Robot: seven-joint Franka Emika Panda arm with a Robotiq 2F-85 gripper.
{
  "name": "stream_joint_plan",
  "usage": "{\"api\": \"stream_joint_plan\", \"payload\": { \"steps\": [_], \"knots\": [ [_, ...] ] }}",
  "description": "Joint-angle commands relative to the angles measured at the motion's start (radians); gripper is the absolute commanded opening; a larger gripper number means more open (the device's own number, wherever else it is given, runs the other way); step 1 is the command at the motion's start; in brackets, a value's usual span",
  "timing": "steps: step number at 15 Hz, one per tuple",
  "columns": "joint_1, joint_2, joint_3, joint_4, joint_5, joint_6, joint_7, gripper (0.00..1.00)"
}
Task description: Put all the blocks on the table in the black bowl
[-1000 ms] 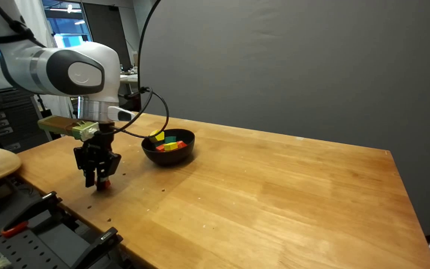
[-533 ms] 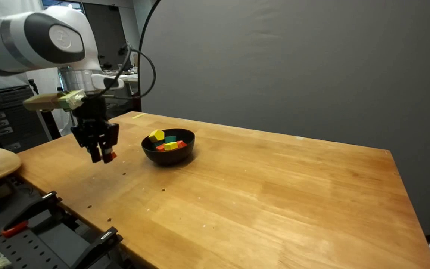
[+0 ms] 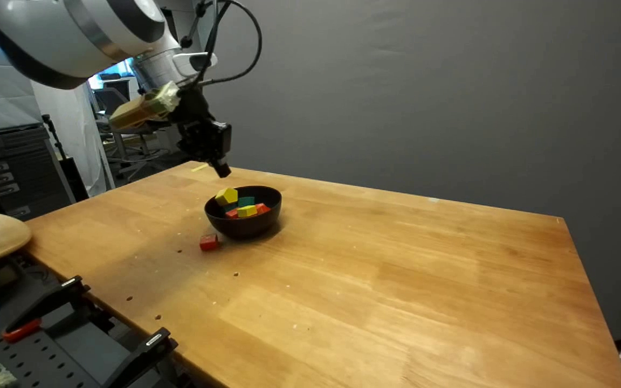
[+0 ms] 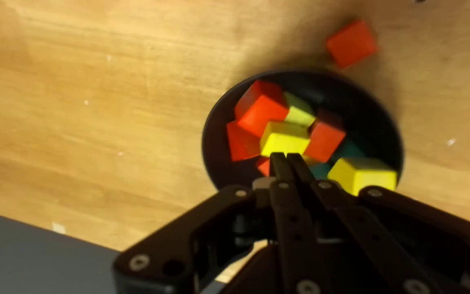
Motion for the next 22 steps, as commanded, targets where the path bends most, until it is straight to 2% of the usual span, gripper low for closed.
{"api": "stream_joint_plan", "payload": {
  "steps": [1,2,4,5,6,7,8,10,13,15,19,20,22],
  "knots": [
    [-0.031,0.184,-0.023,0.179,-0.107,0.042,0.065,0.12],
    [-0.034,0.216,-0.014,0.195,-0.01,0.042,-0.025,0.35],
    [-0.047,0.233,0.03,0.198,0.152,0.003,-0.133,0.44],
    [-0.034,0.2,-0.005,0.163,0.053,0.021,-0.05,0.54],
    [-0.033,0.221,-0.001,0.171,0.073,0.021,-0.066,0.35],
    [-0.033,0.227,-0.001,0.171,0.071,0.021,-0.064,0.44],
    [-0.033,0.227,-0.002,0.17,0.071,0.021,-0.063,0.77],
    [-0.033,0.206,0.01,0.143,0.093,0.028,-0.068,0.8],
    [-0.019,0.131,0.032,0.041,0.11,0.073,-0.001,0.99],
    [-0.008,0.077,0.049,-0.053,0.125,0.145,0.097,1.0],
    [0.042,-0.047,0.06,-0.248,0.062,0.284,0.43,1.0],
    [0.052,-0.005,0.069,-0.194,0.046,0.279,0.506,1.0],
    [0.058,-0.01,0.086,-0.179,0.009,0.278,0.658,1.0]
  ]
}}
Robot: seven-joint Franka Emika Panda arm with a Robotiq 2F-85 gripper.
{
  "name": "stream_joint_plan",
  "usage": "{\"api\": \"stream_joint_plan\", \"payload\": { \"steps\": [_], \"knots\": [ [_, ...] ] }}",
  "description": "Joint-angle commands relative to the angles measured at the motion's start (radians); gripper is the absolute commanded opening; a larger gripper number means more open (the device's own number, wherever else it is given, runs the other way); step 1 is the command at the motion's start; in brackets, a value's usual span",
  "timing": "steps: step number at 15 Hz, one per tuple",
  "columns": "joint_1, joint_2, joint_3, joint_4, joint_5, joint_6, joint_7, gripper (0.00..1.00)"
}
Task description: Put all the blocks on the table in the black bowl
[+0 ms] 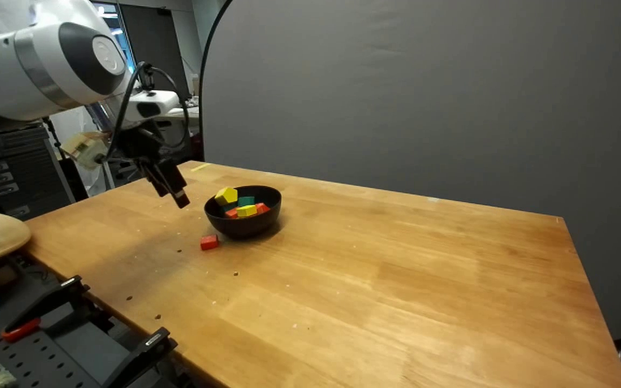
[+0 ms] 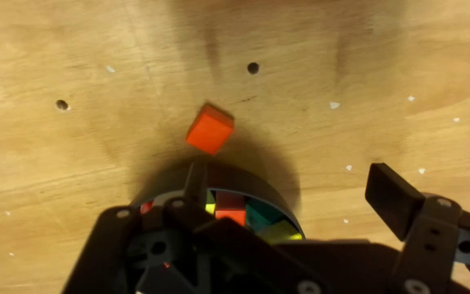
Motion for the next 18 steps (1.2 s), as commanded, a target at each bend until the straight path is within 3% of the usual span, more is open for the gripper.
{"api": "stream_joint_plan", "payload": {
  "steps": [1,2,4,8,12,15,18],
  "knots": [
    [0.014,-0.03,0.022,0.005,-0.072,-0.004,0.27,1.0],
    [0.01,-0.006,0.014,0.013,-0.032,0.0,0.145,1.0],
    [0.012,-0.006,0.021,0.014,-0.054,-0.001,0.223,1.0],
    [-0.013,0.133,0.015,0.035,0.021,-0.034,0.031,1.0],
    [-0.006,0.196,-0.074,0.09,-0.155,-0.062,0.071,1.0],
    [0.011,0.248,-0.16,0.135,-0.3,-0.016,0.144,1.0],
    [0.01,0.304,-0.202,0.168,-0.379,0.062,0.194,1.0]
  ]
}}
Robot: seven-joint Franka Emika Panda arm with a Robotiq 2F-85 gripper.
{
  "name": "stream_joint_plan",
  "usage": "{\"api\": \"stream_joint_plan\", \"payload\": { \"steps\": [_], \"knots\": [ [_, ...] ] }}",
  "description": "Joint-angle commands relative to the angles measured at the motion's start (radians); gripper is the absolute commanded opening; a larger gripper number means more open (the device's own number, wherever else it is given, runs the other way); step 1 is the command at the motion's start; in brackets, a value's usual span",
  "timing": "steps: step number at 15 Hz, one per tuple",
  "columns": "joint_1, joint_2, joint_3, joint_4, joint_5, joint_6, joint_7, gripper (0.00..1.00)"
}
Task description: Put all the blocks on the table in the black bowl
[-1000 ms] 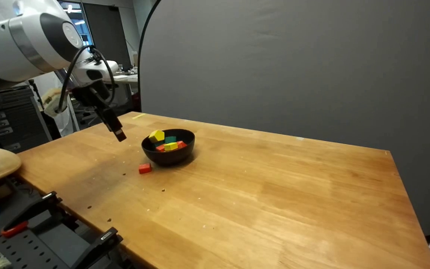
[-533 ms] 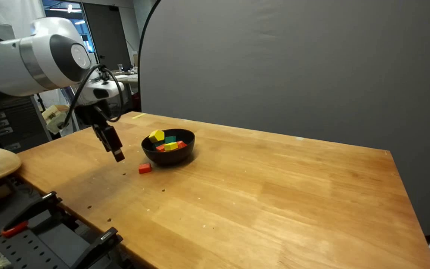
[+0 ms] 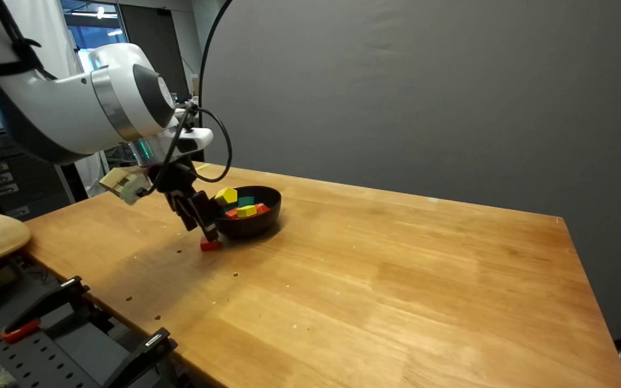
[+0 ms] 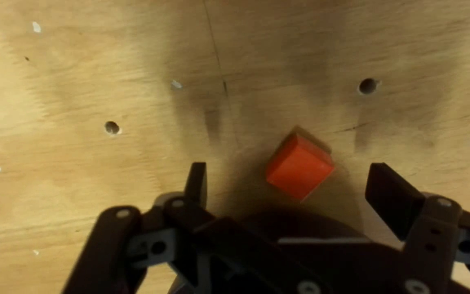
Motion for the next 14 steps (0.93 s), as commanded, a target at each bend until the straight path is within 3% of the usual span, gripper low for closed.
{"api": "stream_joint_plan", "payload": {
  "steps": [1,4,5,6,14],
  "knots": [
    [0.018,0.086,-0.052,0.055,-0.089,0.099,0.073,1.0],
    [0.037,0.141,-0.083,0.092,-0.124,0.159,0.109,1.0],
    [0.042,0.159,-0.088,0.104,-0.123,0.168,0.109,0.75],
    [0.048,0.172,-0.094,0.112,-0.12,0.178,0.108,0.73],
    [0.115,0.153,-0.142,0.12,-0.108,0.163,0.128,0.14]
  ]
}}
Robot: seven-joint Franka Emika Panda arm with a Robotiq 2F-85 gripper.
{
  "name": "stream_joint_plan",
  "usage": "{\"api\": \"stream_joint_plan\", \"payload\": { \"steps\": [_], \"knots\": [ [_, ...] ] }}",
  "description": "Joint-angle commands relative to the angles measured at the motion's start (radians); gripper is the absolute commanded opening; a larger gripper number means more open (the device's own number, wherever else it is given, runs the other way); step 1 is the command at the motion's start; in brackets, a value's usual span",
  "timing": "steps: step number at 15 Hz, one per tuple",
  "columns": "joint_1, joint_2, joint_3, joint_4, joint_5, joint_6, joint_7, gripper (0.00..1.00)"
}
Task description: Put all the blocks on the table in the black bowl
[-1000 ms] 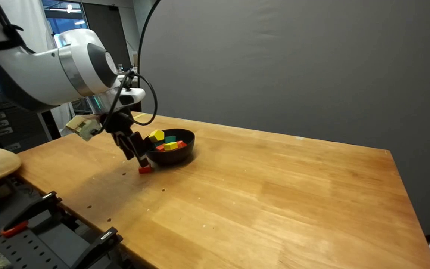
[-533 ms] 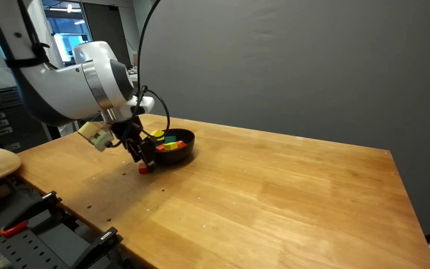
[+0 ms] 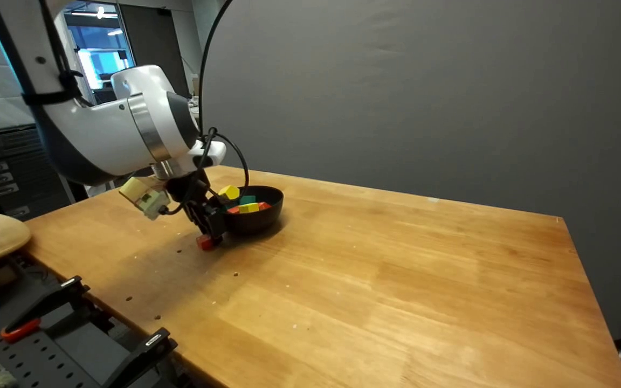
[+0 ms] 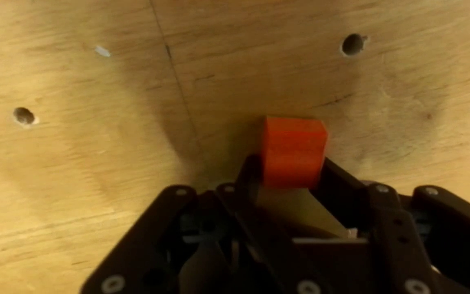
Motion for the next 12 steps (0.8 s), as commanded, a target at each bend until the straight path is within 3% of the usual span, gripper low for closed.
{"api": "stream_joint_plan", "payload": {
  "steps": [1,3,9,12],
  "knots": [
    [0.051,-0.017,-0.037,0.013,-0.024,-0.006,0.042,0.17],
    [0.07,-0.046,-0.042,0.003,-0.03,-0.002,0.043,0.13],
    [0.106,-0.195,0.001,-0.08,-0.042,0.029,-0.003,0.16],
    [0.173,-0.317,-0.047,-0.063,-0.117,-0.077,0.057,0.16]
  ]
}}
